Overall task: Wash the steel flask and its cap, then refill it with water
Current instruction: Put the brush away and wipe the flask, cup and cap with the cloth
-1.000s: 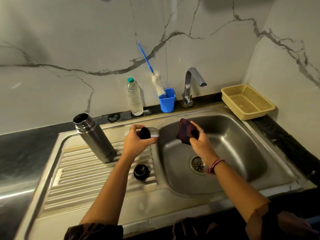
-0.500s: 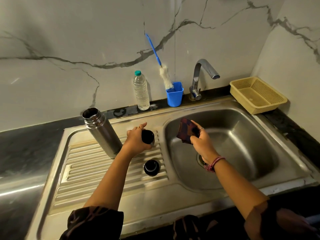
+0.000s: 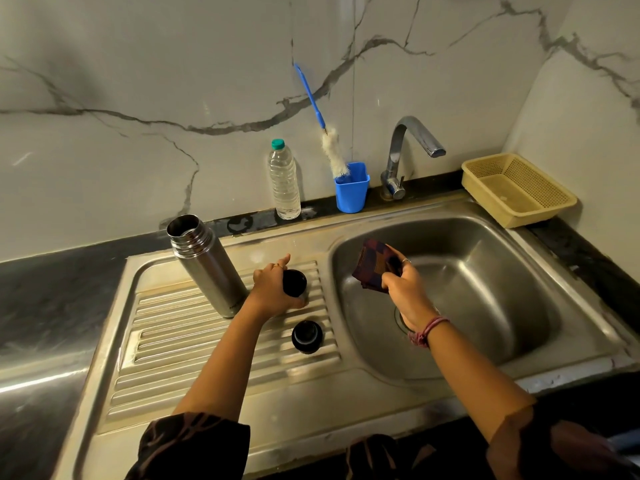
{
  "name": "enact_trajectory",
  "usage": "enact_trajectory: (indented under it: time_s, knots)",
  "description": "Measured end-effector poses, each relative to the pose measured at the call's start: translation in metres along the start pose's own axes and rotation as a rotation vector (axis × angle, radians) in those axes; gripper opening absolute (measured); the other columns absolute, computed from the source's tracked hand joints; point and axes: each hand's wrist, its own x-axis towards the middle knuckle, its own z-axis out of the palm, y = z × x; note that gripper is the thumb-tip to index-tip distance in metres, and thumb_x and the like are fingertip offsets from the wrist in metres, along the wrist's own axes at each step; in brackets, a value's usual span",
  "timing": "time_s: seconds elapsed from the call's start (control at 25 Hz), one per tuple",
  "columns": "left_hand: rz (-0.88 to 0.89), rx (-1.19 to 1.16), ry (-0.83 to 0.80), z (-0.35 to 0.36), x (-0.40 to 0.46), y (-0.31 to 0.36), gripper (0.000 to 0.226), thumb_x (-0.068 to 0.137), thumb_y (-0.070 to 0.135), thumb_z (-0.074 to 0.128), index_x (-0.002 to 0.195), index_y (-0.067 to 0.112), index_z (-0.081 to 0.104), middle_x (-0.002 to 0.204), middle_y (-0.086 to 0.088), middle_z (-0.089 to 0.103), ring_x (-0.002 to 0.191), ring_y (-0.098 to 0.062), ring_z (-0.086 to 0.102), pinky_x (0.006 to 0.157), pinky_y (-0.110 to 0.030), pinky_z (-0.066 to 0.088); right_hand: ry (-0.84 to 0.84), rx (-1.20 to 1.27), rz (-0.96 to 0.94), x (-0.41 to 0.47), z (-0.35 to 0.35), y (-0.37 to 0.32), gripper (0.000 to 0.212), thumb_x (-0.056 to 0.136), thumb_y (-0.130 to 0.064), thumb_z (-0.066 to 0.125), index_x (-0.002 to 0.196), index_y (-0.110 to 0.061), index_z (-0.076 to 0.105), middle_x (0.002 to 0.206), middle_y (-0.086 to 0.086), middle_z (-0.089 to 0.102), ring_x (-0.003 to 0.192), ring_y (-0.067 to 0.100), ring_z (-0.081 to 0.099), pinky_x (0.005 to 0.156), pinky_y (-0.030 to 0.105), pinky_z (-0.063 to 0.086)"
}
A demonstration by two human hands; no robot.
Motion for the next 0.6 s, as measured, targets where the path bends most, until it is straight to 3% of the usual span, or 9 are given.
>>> enact_trajectory:
  time_s: [0.16,0.24,0.32,0.44,0.52,0.6]
  knots:
    - [-0.009,-0.034,0.049,-0.009,-0.013,0.020,0.100,0.076,0.033,0.082,0.155,0.020,0.022,0.147,-0.009,0.038,0.138,-0.033,0.025,0.113,-0.045,0.028,0.010,0.079,0.011,-0.007,-0.001,-0.005,0.053,0.087,0.012,0.042,0.132,-0.015,0.045,0.116,0.006,0.057,0.095,0.012,0.058,0.062,0.015,0.053]
    - [0.024,-0.103,0.156,-0.012,-0.022,0.037,0.084,0.085,0.031,0.075,0.153,0.020,0.027,0.149,-0.007,0.035,0.140,-0.028,0.023,0.113,-0.041,0.027,0.025,0.130,0.011,-0.009,-0.002,-0.006,0.047,0.087,0.008,0.046,0.127,-0.017,0.048,0.117,0.008,0.060,0.103,0.019,0.060,0.079,0.027,0.056]
    - [0.103,-0.223,0.282,-0.013,-0.033,0.057,0.069,0.089,0.027,0.070,0.148,0.019,0.037,0.145,-0.004,0.041,0.136,-0.023,0.034,0.109,-0.031,0.032,0.033,0.190,0.016,-0.010,-0.002,-0.008,0.040,0.089,0.001,0.053,0.125,-0.016,0.050,0.120,0.012,0.060,0.108,0.025,0.059,0.093,0.040,0.052]
    - [0.113,-0.637,0.326,-0.003,-0.052,0.094,0.056,0.089,0.021,0.071,0.139,0.019,0.046,0.132,0.003,0.052,0.114,-0.011,0.054,0.094,-0.022,0.046,0.033,0.374,0.019,-0.017,-0.002,-0.019,0.037,0.093,-0.012,0.056,0.128,-0.015,0.048,0.118,0.010,0.062,0.103,0.022,0.062,0.083,0.033,0.055]
    - [-0.005,-0.990,0.295,0.019,-0.063,0.118,0.052,0.089,0.017,0.071,0.135,0.016,0.047,0.125,0.004,0.056,0.108,-0.009,0.058,0.090,-0.021,0.048,0.049,0.513,0.025,-0.022,-0.003,-0.028,0.032,0.094,-0.017,0.055,0.125,-0.022,0.050,0.111,0.005,0.065,0.097,0.017,0.064,0.070,0.027,0.056]
    - [-0.184,-1.316,0.209,0.043,-0.068,0.132,0.047,0.087,0.018,0.072,0.129,0.011,0.052,0.115,-0.001,0.059,0.100,-0.011,0.059,0.089,-0.024,0.048,0.060,0.602,0.033,-0.027,-0.007,-0.035,0.030,0.095,-0.022,0.054,0.125,-0.022,0.051,0.108,0.004,0.067,0.094,0.017,0.066,0.066,0.027,0.057]
